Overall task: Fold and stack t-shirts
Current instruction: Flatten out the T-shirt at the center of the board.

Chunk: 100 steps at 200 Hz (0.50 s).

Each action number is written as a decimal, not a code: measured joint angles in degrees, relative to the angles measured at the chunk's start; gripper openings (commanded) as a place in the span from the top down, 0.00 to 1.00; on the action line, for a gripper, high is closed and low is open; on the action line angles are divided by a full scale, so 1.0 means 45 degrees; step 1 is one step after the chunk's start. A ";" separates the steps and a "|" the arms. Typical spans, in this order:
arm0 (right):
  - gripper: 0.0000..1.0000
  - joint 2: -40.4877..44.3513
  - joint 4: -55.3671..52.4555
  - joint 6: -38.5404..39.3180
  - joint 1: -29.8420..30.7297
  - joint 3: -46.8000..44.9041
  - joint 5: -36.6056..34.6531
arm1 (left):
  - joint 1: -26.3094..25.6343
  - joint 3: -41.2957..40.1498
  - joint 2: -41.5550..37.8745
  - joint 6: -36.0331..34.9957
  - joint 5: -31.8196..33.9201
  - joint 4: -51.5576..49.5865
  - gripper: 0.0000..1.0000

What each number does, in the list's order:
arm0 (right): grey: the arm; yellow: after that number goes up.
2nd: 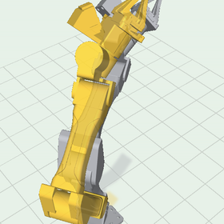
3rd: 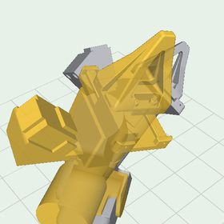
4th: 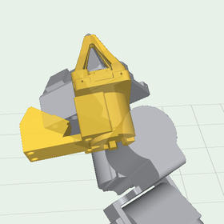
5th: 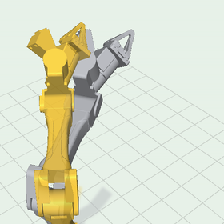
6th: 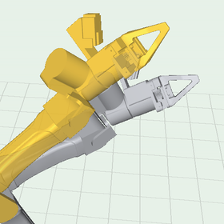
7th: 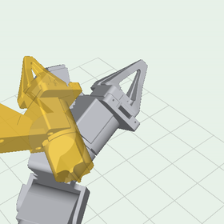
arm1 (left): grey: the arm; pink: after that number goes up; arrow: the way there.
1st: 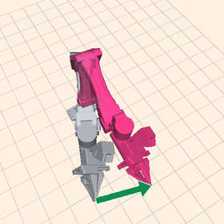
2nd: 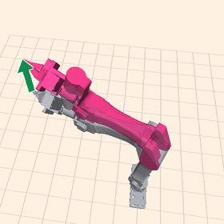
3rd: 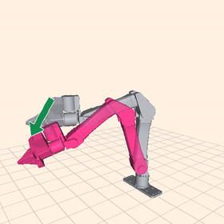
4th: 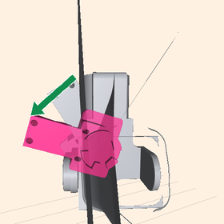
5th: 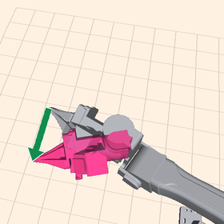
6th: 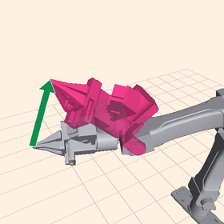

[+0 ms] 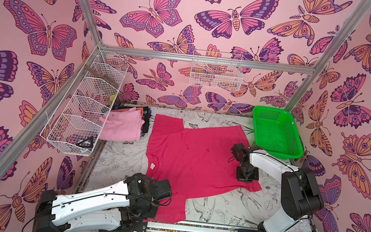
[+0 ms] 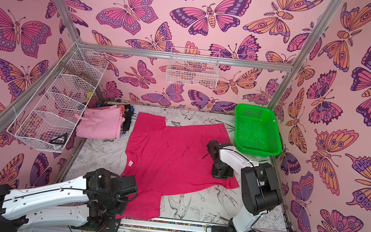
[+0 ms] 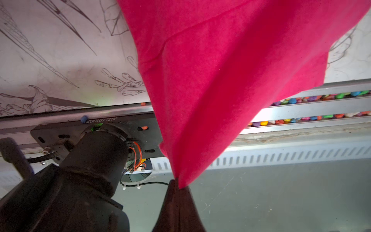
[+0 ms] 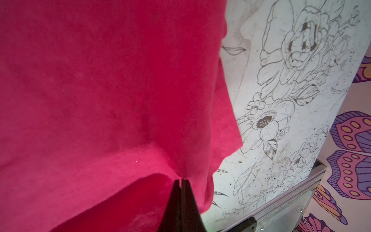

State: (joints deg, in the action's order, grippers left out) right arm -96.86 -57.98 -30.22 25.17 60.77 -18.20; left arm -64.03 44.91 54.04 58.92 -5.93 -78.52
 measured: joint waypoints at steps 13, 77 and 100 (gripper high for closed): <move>1.00 0.0126 -0.0126 0.0000 0.0000 -0.0010 -0.0049 | 0.0000 -0.0063 -0.0194 0.0136 0.0049 -0.0214 1.00; 1.00 0.0690 -0.0476 -0.0112 0.0010 -0.0282 -0.0185 | 0.0058 -0.0151 -0.0670 0.0627 0.0233 -0.0549 0.81; 1.00 0.0865 -0.0515 -0.0189 0.0015 -0.0287 -0.0204 | 0.0058 -0.0151 -0.0933 0.0782 0.0228 -0.0636 0.77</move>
State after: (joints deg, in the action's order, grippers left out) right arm -92.97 -60.29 -31.07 25.23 59.48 -19.11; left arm -63.77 44.23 49.84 62.43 -4.91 -81.38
